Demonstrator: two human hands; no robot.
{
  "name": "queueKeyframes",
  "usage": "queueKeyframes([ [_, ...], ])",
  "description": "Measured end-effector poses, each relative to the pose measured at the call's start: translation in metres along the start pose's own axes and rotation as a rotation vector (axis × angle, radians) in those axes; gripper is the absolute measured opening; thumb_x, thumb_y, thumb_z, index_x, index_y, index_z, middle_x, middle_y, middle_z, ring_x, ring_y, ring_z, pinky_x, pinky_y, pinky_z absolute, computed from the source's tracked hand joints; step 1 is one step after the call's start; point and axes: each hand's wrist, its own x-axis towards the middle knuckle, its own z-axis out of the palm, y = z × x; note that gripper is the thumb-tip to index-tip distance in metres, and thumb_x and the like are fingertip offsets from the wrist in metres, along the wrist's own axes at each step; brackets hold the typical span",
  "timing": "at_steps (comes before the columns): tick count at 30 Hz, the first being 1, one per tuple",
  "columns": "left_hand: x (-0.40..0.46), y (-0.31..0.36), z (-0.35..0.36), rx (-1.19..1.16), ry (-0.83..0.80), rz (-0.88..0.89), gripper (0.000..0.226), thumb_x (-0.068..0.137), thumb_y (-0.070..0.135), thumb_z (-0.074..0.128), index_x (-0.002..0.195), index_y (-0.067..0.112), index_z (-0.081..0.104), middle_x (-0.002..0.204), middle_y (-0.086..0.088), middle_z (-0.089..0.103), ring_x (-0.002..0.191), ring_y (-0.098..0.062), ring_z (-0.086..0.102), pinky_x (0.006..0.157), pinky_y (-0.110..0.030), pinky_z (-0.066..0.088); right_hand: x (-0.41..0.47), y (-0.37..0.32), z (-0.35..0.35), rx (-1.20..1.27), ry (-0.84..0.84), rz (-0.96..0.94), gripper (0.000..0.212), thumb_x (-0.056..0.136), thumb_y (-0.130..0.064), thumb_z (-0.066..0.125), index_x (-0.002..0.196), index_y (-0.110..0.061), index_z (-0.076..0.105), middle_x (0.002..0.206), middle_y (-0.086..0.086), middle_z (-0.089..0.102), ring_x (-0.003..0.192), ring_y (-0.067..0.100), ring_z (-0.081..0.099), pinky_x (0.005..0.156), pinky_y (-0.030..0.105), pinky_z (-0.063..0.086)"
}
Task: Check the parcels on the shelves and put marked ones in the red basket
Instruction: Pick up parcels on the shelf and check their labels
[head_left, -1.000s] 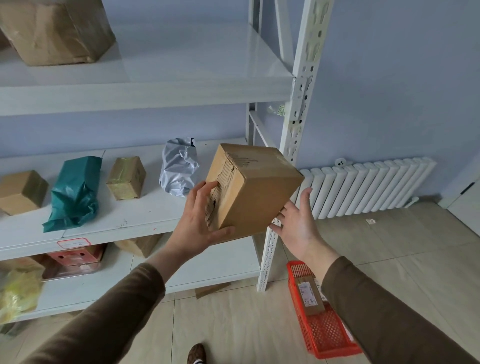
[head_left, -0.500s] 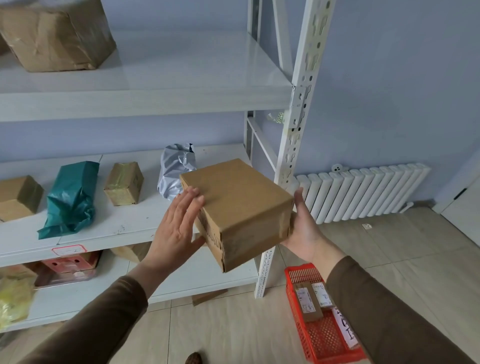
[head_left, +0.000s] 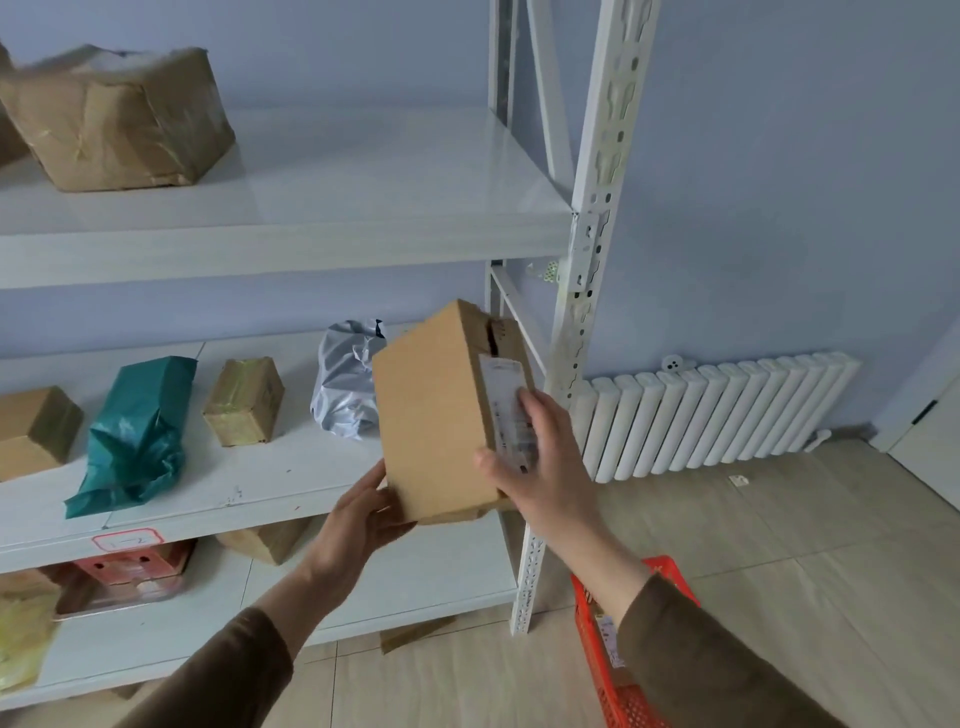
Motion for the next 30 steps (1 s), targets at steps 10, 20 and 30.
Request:
queueKeyframes([
  [10,0.014,0.009,0.026,-0.242,-0.005,-0.174,0.053,0.105,0.056,0.038,0.146,0.026,0.056,0.137,-0.010,0.068,0.129,-0.030,0.064,0.113,-0.050,0.046,0.000,0.004,0.014,0.041,0.029,-0.090,0.064,0.101,-0.060,0.039,0.160,-0.038,0.028,0.166,-0.018,0.026,0.146,-0.005,0.031,0.112,0.032,0.048],
  [20,0.023,0.008,0.031,-0.329,-0.007,-0.183,0.051,0.106,0.056,0.041,0.144,0.027,0.058,0.137,-0.009,0.069,0.128,-0.032,0.064,0.109,-0.052,0.050,0.007,0.016,0.001,0.561,-0.065,0.178,0.042,0.100,-0.035,0.061,0.142,-0.033,0.055,0.131,-0.013,0.069,0.123,0.005,0.063,0.107,0.033,0.049],
  [30,0.053,-0.004,0.060,-0.193,-0.004,-0.260,0.061,0.103,0.066,0.033,0.142,0.027,0.059,0.138,-0.008,0.067,0.128,-0.024,0.063,0.117,-0.045,0.043,0.031,0.037,0.024,0.907,-0.100,0.683,0.049,0.090,-0.065,0.061,0.131,-0.039,0.064,0.124,-0.002,0.075,0.119,0.022,0.067,0.104,0.055,0.052],
])
